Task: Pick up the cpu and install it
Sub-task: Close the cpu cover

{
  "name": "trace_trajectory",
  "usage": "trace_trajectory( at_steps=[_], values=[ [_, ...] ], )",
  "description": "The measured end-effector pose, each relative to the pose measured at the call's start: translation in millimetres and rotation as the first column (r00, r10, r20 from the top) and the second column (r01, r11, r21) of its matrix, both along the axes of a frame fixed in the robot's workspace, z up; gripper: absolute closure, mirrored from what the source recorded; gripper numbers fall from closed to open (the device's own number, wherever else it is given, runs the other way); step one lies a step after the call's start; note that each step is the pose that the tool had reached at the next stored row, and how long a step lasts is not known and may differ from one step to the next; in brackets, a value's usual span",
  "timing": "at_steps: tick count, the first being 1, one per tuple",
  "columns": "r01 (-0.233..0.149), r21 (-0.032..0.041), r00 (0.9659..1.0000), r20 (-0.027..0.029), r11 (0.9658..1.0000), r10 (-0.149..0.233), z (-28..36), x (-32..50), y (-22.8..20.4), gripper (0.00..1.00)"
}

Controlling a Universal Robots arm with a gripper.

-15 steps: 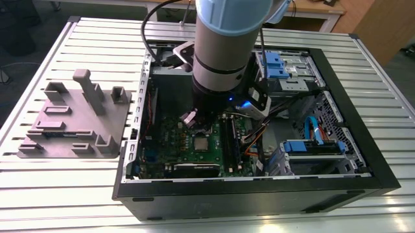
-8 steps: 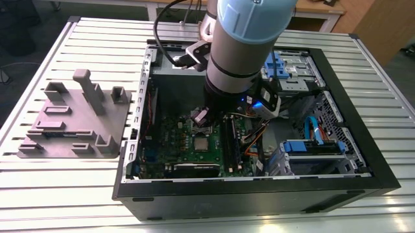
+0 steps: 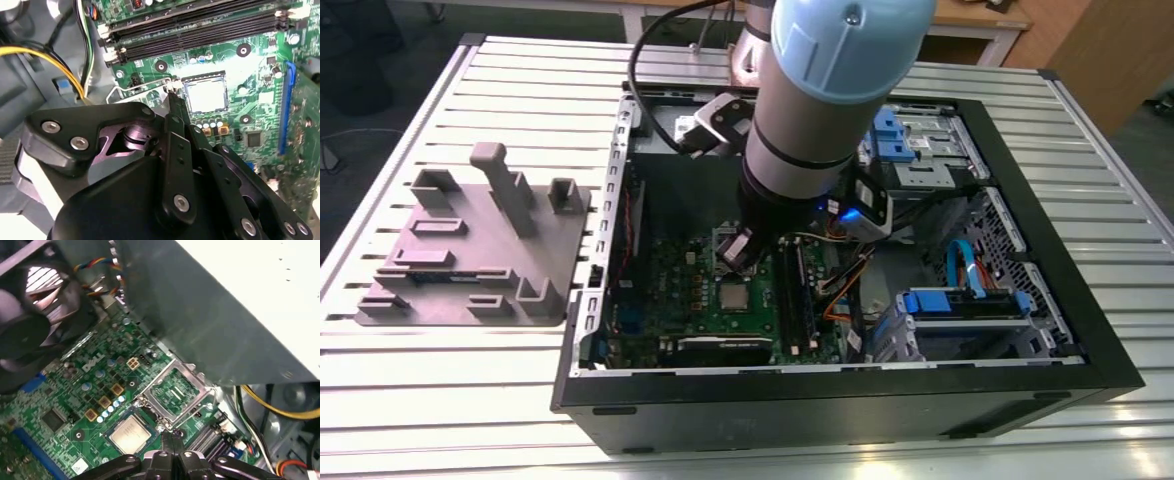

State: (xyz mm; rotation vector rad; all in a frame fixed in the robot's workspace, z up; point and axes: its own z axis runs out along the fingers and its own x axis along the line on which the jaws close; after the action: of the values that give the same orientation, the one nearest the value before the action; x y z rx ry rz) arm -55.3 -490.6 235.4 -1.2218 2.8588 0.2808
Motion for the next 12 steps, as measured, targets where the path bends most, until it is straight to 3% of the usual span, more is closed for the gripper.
trace_trajectory(
  at_steps=[2, 5, 12],
  values=[
    [-0.029, 0.0000, 0.9996, 0.0000, 0.9996, 0.029, -1.6, 0.4, 0.0, 0.90],
    [-0.039, -0.0001, 0.9992, -0.0001, 0.9992, 0.039, -3.2, 4.2, 0.9, 0.90],
    [-0.039, 0.0003, 0.9992, -0.0031, 0.9992, 0.039, -6.6, 12.6, 11.9, 0.90]
  ],
)
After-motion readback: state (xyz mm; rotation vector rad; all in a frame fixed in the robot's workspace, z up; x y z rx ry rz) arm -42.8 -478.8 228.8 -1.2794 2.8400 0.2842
